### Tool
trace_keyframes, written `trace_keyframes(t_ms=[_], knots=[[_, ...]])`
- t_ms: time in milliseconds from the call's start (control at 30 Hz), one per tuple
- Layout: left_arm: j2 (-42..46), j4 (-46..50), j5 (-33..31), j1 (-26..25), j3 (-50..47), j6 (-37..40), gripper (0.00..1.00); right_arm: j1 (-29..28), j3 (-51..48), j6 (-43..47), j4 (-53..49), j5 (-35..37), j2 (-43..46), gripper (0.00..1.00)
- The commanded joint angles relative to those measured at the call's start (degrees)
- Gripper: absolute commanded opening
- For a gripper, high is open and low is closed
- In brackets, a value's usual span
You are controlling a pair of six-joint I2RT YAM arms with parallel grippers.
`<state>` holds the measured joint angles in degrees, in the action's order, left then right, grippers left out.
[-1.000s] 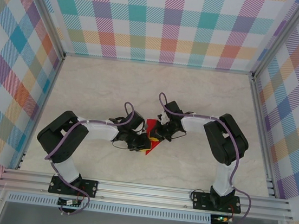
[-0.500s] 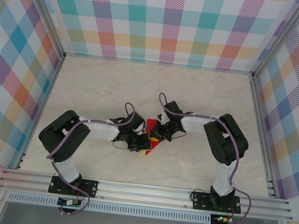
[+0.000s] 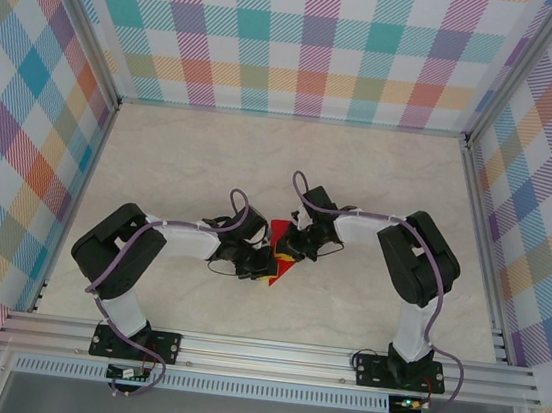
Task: Fold a paper plane with a square sheet of paper (pick it up from the middle)
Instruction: Third fold the triangle at the center of the table.
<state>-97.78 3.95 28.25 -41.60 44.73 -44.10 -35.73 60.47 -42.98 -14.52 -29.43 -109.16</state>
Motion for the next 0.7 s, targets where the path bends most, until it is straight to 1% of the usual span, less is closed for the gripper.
trace_keyframes(t_ms=[0,67,133,267,333,500,567,667], knots=[[-1.34,5.6,-4.02,-0.92,-0.79,0.53,0.09,-0.05,-0.97,-0.22,-2.9,6.2,5.43,0.17],[-1.36,6.34,-4.66,-0.88,-0.93,0.5,0.09,-0.05,-2.14,-0.75,-2.71,9.12,8.02,0.24],[-1.37,7.1,-5.43,-0.93,-0.97,0.51,0.09,0.0,-3.87,-1.24,-1.78,10.96,10.65,0.27],[-1.45,7.74,-6.31,-0.87,-1.13,0.25,0.08,-0.05,-8.3,-2.26,1.02,12.28,15.08,0.29],[-1.48,7.98,-6.65,-0.93,-1.08,0.03,0.08,-0.09,-10.28,-2.45,2.36,11.31,16.22,0.26],[-1.89,9.09,-7.68,-0.93,-0.74,-0.19,0.07,-1.04,-12.69,-2.25,5.66,6.92,16.43,0.11],[-1.91,9.45,-7.85,-0.9,-0.59,-0.21,0.07,-1.69,-12.98,-2.61,6.89,5.95,15.89,0.09],[-1.93,10.38,-8.54,-0.93,-0.32,-0.2,0.07,-2.41,-13.08,-3.15,8.09,5.44,15.13,0.08]])
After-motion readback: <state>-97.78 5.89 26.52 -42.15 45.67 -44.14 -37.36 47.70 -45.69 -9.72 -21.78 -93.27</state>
